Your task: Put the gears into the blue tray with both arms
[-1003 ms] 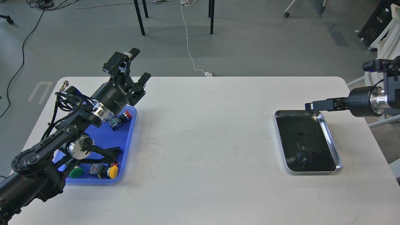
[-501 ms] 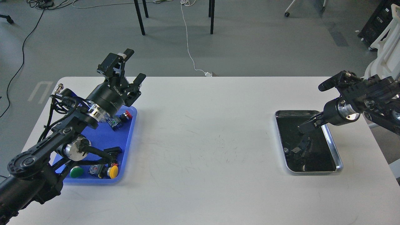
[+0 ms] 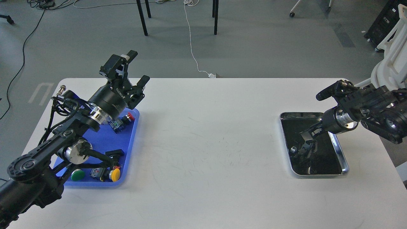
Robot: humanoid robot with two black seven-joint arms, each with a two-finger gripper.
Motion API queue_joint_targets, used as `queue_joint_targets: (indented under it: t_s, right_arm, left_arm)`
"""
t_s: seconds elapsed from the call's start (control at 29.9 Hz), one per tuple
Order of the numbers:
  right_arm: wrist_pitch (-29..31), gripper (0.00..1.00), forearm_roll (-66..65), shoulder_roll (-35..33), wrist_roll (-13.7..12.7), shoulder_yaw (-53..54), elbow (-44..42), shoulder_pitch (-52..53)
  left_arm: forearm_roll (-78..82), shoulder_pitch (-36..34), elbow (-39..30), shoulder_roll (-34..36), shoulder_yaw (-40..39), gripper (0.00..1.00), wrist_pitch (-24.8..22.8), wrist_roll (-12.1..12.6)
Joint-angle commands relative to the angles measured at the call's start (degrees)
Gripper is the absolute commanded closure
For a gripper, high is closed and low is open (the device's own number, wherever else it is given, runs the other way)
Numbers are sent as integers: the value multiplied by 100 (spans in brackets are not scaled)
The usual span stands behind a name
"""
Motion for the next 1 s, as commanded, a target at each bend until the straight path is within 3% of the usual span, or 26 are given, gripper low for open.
queue_joint_targets:
  t_s: [0.0,0.2,0.87,0.94,0.97]
  right_arm:
    - [-39,36,26,44,0,9,-2,-4]
    - [-39,46,26,79,0,0,-98,-13]
    - [-39,47,44,141,0,9,-213,-189]
    - [-39,58,52,150,0,18,-231,-189]
    - [-39,58,52,158,0,26,-248,-189]
  left_arm:
    - [0,9,1,5,-8,2,0,-14]
    - [-9,9,1,23,-26,2,0,-14]
    - [-18,9,1,40,-35,2,0,-14]
    - [-18,26,1,40,-43,2,0,-14]
    - [-18,35,1,40,-44,2,0,-14]
